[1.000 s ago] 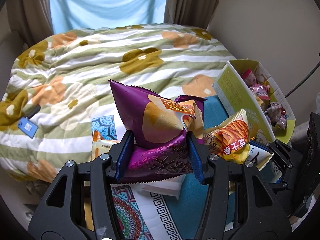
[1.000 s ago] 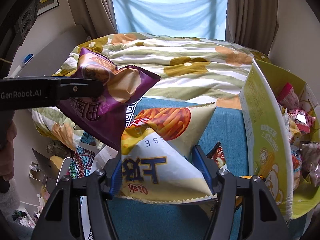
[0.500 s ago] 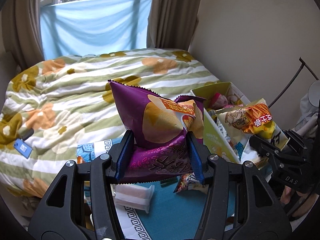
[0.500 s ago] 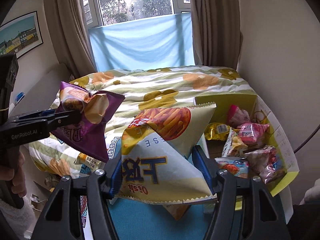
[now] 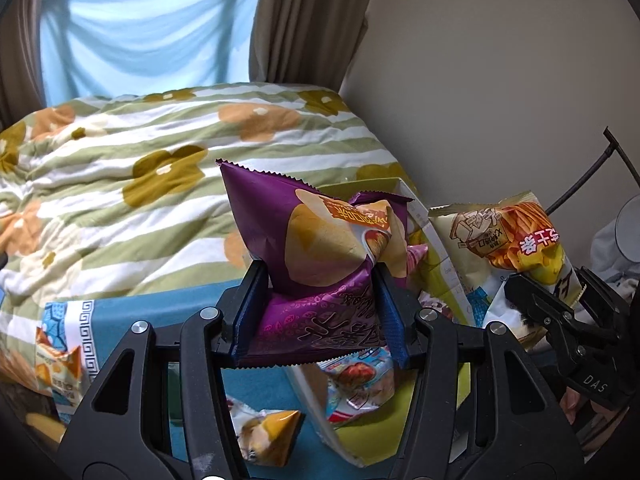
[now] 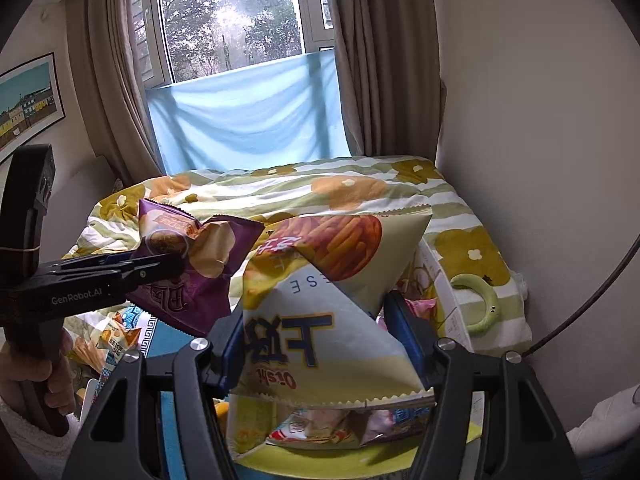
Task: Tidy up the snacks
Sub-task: 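Carry both bags over the box and open both grippers to drop them, then withdraw both grippers and move toward the white cake and striped bag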
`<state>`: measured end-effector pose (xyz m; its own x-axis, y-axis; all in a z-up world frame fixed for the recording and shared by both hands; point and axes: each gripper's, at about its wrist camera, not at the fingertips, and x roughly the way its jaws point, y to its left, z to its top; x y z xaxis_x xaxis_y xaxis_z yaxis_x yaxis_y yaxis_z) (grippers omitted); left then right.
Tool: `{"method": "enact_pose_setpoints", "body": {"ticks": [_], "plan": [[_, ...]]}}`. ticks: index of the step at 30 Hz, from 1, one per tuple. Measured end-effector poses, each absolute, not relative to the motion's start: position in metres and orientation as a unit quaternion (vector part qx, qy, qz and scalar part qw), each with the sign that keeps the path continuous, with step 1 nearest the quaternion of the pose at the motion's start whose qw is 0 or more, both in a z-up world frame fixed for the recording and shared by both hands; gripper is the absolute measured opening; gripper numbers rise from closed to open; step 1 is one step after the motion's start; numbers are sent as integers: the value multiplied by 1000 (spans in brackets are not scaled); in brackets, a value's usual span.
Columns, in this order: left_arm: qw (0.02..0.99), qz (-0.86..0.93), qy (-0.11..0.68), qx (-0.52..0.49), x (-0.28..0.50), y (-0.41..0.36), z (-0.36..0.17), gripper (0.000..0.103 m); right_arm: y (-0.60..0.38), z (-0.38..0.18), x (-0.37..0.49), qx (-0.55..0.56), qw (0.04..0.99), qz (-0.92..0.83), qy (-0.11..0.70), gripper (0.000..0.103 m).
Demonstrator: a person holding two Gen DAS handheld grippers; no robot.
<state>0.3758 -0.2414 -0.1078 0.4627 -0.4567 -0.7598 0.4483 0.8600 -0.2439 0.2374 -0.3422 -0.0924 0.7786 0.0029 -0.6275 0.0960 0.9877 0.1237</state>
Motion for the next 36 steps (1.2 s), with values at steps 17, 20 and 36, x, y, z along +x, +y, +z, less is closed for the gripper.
{"method": "enact_pose_setpoints", "body": {"ticks": [17,20,36], "plan": [[873,-170,457,-4,368,-281,-139,98,-439,-133,268,87,918,27,385,60],[882,-148,447,-5,351,-266,-134,98,-439,-139,270,86,916,42,389,60],[886,-78,456,-31,289,-203,-140,98,-438,-150,288,95,923,55,368,99]]}}
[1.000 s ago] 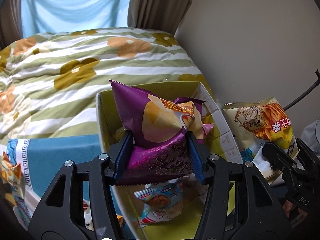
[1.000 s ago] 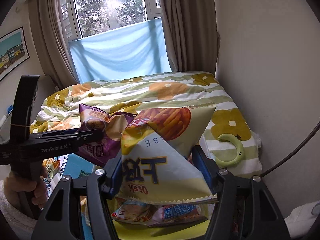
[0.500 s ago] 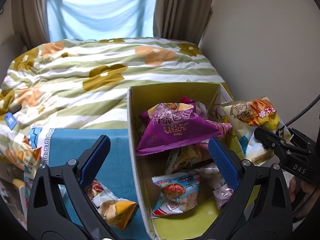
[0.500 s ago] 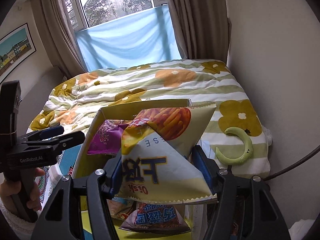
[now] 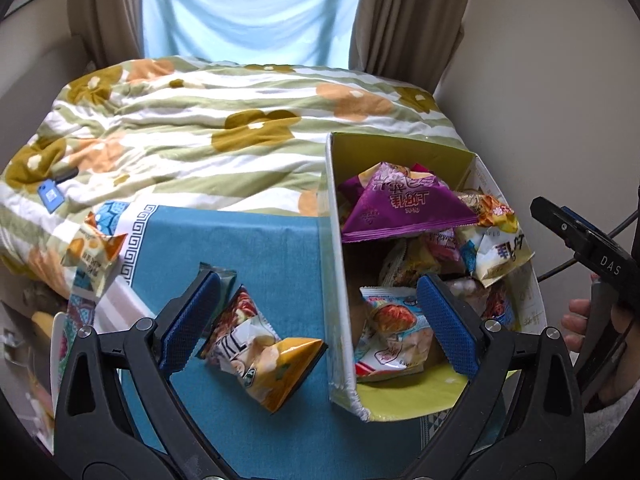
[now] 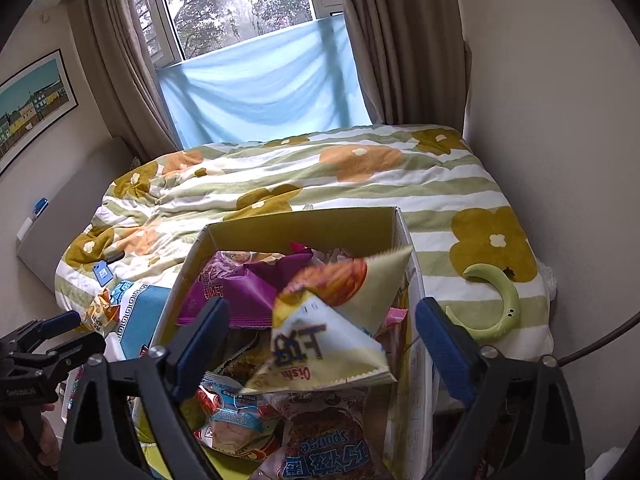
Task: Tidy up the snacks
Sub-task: 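Withdraw both grippers and move toward the white cake and striped bag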
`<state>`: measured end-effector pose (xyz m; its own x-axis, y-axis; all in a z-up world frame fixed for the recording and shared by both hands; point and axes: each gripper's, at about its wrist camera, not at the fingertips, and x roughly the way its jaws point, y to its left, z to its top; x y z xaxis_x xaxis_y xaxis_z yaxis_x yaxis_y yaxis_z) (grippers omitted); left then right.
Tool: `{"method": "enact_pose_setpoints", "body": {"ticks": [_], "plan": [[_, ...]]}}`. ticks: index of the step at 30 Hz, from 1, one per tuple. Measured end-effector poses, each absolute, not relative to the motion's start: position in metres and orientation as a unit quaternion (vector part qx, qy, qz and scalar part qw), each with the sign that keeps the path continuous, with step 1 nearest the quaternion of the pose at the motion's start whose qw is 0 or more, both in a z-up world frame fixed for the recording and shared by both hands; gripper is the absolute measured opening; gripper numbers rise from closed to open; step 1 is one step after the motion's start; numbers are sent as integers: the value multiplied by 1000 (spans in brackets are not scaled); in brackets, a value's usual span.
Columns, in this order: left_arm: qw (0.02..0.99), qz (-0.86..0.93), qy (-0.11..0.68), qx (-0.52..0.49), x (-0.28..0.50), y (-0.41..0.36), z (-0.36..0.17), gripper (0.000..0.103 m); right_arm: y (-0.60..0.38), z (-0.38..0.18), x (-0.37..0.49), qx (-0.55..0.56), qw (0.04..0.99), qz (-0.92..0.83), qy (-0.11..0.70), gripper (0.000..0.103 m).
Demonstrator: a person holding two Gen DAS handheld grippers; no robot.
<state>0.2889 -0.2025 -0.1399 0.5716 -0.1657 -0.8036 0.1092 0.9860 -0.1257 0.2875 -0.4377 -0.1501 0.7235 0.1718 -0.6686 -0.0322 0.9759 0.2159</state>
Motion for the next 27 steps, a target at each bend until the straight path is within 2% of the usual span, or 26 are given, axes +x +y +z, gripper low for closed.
{"method": "enact_pose_setpoints", "body": {"ticks": [11,27], "plan": [[881,-34,469,-46,248,-151,-150,98,-426,-146,258,63,932,64,352,100],[898,-20,436,-48,213,-36,-120,98,-349,-108,221,83,940,83,321,100]]}}
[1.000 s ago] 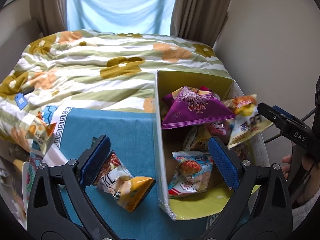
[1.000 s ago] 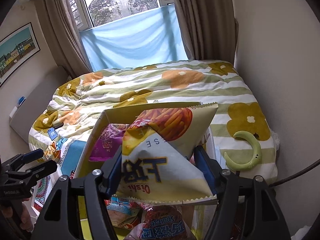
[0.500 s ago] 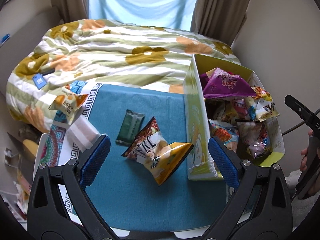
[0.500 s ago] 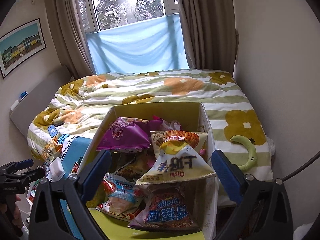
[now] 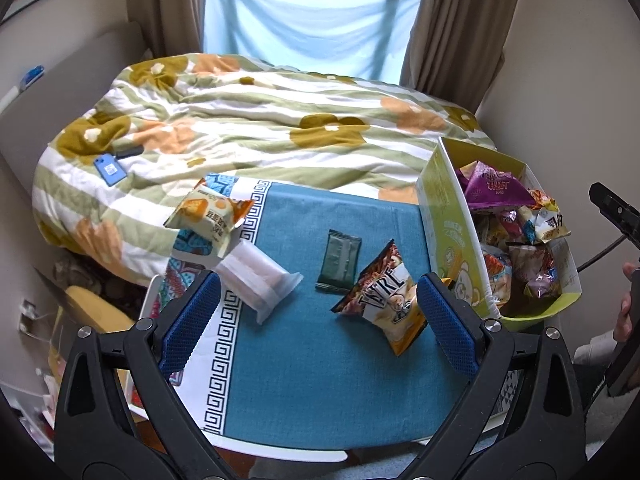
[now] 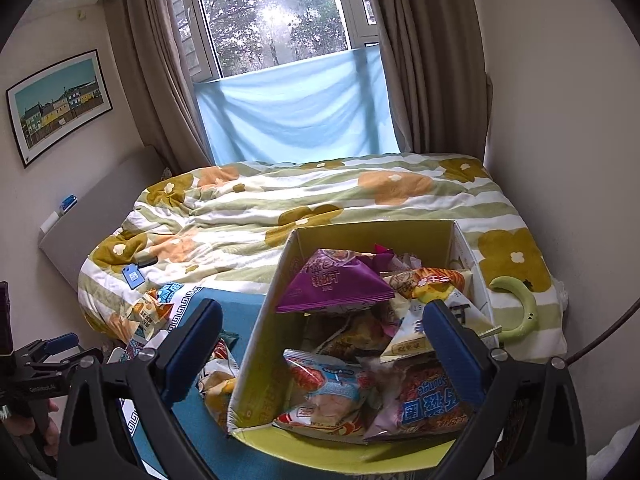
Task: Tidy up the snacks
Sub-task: 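Withdraw both grippers and move toward the white cake and striped bag, then grasp the white wrapped cake with the left gripper while the right grasps the striped bag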
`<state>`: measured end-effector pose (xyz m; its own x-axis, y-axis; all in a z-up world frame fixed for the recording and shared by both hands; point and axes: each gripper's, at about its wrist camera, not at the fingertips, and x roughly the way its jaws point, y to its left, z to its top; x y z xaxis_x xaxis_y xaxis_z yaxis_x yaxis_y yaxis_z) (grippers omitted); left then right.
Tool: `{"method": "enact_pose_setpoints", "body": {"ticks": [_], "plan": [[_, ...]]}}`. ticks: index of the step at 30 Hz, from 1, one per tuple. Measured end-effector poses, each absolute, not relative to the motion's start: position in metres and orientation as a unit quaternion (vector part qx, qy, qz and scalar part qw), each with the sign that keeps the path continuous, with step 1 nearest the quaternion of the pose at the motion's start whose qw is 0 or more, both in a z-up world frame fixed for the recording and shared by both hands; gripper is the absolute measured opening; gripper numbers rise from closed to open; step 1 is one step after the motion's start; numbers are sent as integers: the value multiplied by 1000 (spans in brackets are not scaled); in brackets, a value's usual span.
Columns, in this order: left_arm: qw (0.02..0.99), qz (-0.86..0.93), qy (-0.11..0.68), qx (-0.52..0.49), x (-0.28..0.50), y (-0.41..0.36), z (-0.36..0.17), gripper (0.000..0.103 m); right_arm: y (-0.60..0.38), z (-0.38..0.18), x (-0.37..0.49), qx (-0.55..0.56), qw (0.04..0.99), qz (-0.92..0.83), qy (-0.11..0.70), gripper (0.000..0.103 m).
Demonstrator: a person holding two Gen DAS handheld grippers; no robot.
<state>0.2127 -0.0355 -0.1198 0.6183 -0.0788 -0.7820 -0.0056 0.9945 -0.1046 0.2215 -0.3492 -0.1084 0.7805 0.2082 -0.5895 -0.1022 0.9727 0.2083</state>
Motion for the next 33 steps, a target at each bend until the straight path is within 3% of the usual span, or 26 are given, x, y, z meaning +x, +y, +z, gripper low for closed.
{"method": "enact_pose_setpoints", "body": {"ticks": [10,18,33], "plan": [[884,-75,461,-24,230,30,-138,98,-261,-106,208,86,938,84,326,100],[854,-140,500,10,263,61,-185,98,-209,-127,201,96,930,39,353,100],[807,-214,550,28,323,62,-300,98,-176,-243,208,188,890,-66,409,100]]}}
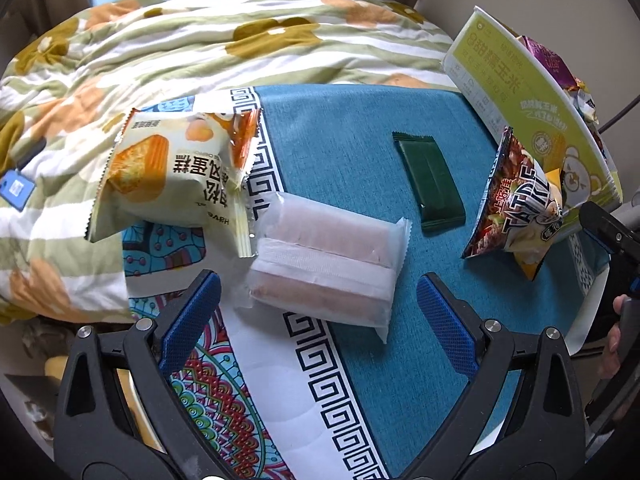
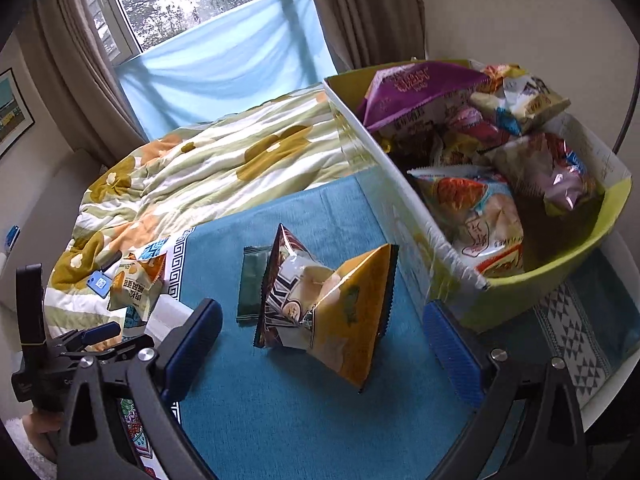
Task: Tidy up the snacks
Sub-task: 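Grasp the white wrapped cake with the left gripper while the right grasps the striped bag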
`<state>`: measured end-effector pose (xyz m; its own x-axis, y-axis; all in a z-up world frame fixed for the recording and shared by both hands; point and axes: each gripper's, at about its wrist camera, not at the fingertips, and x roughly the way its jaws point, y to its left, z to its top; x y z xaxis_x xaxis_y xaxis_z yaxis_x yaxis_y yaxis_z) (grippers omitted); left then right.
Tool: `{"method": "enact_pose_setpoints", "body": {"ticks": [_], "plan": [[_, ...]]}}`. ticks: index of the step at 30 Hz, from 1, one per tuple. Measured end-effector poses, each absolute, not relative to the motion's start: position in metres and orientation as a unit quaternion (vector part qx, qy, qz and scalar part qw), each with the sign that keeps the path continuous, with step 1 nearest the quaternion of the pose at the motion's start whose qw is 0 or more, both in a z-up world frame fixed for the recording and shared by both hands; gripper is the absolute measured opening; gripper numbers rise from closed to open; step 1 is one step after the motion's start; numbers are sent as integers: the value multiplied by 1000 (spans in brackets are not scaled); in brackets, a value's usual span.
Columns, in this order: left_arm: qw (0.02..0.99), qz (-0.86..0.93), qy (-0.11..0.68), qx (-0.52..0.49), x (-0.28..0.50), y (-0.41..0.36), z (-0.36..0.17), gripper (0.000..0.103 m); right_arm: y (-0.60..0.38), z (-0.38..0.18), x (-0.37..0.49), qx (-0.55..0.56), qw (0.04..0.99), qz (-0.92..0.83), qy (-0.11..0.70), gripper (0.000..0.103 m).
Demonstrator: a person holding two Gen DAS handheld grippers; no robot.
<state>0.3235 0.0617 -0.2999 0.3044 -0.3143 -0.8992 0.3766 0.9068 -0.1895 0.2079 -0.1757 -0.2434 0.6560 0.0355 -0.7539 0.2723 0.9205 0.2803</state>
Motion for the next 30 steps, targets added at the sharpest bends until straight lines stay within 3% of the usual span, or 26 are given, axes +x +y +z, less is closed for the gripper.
{"method": "enact_pose_setpoints", "body": {"ticks": [25,30], "plan": [[809,-230,527,122,331,34,-325,98,-183,-309,235,272,862,-79,421,100],[807,-236,525,131,327,33,-322,83,-182,-309,238,272,864,-75,416,100]]}}
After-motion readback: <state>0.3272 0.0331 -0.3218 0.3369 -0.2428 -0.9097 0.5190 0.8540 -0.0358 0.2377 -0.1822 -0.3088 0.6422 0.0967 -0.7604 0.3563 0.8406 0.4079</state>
